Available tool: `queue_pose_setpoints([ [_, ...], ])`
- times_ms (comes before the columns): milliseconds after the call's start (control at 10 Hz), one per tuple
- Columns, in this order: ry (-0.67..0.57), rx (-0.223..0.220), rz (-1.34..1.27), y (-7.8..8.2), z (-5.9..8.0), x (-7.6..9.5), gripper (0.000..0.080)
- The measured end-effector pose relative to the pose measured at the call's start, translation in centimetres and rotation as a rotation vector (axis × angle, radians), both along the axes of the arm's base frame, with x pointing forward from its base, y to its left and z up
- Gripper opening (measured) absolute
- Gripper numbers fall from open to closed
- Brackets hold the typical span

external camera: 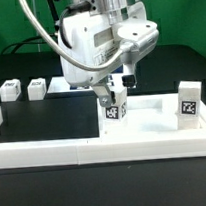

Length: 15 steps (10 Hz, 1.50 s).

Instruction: Assemble square table

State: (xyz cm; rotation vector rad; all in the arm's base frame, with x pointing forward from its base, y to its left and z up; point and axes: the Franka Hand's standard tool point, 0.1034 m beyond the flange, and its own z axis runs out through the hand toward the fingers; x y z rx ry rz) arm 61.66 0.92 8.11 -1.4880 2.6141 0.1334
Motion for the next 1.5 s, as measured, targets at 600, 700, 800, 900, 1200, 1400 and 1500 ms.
queue_pose_setpoints([
  [600, -0.007, -0.006, 0.056, -0.1, -0.2, -0.1, 0.0649],
  [700, -0.053, -0.018, 0.173, -0.4, 0.7, -0.1, 0.0649],
  [800, -0.083, -0.032, 0.319, -0.5, 1.4, -0.7, 0.0649],
  [900, -0.102, -0.039, 0.488, -0.4, 1.8, -1.3, 0.0649],
  [1200, -0.129, -0.06, 0.688, -0.4, 1.6, -1.7, 0.0649],
  [1400, -0.148, -0.074, 0.84, -0.4, 1.6, -1.7, 0.0649],
  [1500, -0.166, -0.121, 1.098, -0.1, 1.9, -1.8, 0.0649],
])
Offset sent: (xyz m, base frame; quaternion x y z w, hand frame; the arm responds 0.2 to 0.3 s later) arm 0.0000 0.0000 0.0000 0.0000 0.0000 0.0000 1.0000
